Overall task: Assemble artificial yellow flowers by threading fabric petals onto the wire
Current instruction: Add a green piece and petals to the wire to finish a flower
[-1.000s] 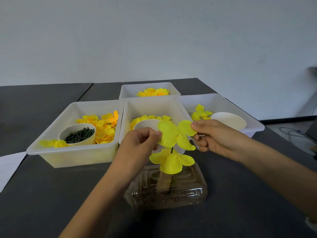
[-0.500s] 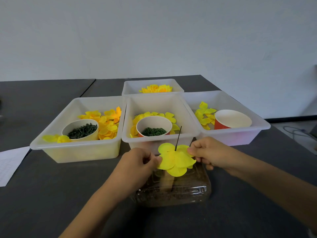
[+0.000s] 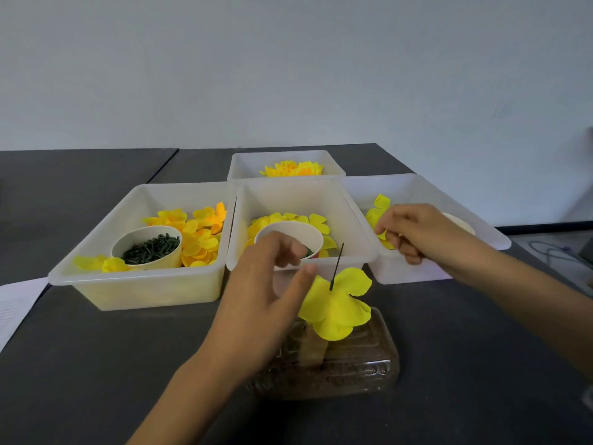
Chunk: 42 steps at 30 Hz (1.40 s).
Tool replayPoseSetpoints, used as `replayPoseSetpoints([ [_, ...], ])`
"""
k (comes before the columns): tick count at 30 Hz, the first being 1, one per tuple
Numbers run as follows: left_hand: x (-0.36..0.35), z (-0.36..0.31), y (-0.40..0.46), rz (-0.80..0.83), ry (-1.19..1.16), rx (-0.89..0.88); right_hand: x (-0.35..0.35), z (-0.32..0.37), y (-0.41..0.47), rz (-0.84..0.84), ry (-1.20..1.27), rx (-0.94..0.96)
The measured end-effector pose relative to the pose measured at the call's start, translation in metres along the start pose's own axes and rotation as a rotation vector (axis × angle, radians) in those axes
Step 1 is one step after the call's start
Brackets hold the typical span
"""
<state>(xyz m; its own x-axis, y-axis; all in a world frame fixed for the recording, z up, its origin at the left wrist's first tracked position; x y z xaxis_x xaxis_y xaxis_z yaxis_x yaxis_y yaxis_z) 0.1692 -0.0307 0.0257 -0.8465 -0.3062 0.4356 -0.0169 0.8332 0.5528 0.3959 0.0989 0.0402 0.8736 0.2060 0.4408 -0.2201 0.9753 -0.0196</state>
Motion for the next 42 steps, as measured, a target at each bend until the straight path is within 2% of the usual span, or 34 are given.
replayPoseSetpoints([
  [3,-0.02,-0.007,0.008,0.094,0.019,-0.006,0.02,0.013,0.037,-0.223,-0.312,0.126],
  [5,-0.032,-0.007,0.013,0.174,0.051,0.019,0.026,0.012,0.069,-0.338,-0.653,0.209],
  [6,-0.037,-0.007,0.014,0.204,0.058,0.032,0.027,0.007,0.086,-0.339,-0.845,0.203],
  [8,-0.043,-0.004,0.015,0.246,0.083,0.044,0.029,-0.007,0.115,-0.254,-1.186,0.113],
  [10,-0.047,0.001,0.014,0.27,0.103,0.051,0.029,-0.02,0.137,-0.131,-1.383,-0.008],
  [14,-0.049,0.012,0.011,0.296,0.074,0.05,0.016,-0.049,0.168,0.125,-1.514,-0.247],
  [16,-0.049,0.013,0.012,0.308,0.078,0.033,0.005,-0.062,0.18,0.234,-1.546,-0.302],
  [19,-0.05,0.012,0.016,0.333,0.086,0.023,-0.001,-0.07,0.197,0.308,-1.546,-0.356],
  [22,-0.05,0.01,0.018,0.361,0.076,0.024,0.001,-0.077,0.205,0.356,-1.386,-0.387],
  [26,-0.041,0.005,0.021,0.297,0.031,0.024,0.007,-0.085,0.214,0.163,-1.372,-0.21],
  [32,-0.024,-0.003,0.024,0.191,-0.069,0.028,0.021,-0.055,0.214,0.022,-1.126,0.053],
  [38,-0.013,-0.011,0.026,0.121,-0.074,0.036,0.05,-0.026,0.198,-0.13,-0.863,0.101],
  [42,-0.01,-0.016,0.02,0.116,-0.062,0.041,0.067,-0.015,0.188,-0.263,-0.58,0.079],
])
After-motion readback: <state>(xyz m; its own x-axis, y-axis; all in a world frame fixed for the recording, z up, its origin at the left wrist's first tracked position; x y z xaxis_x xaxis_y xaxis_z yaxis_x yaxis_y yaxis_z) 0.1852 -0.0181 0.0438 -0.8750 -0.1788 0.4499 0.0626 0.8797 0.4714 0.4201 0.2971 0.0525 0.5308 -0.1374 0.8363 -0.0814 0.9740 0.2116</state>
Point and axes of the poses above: each hand's wrist, its own y-axis towards the middle knuckle, its own x-axis out of the back of the hand, z = x × y, the point moved 4 cm from there along y, towards the middle knuckle, and after that the axes turned 4 degrees about -x, right-handed, at the moved point
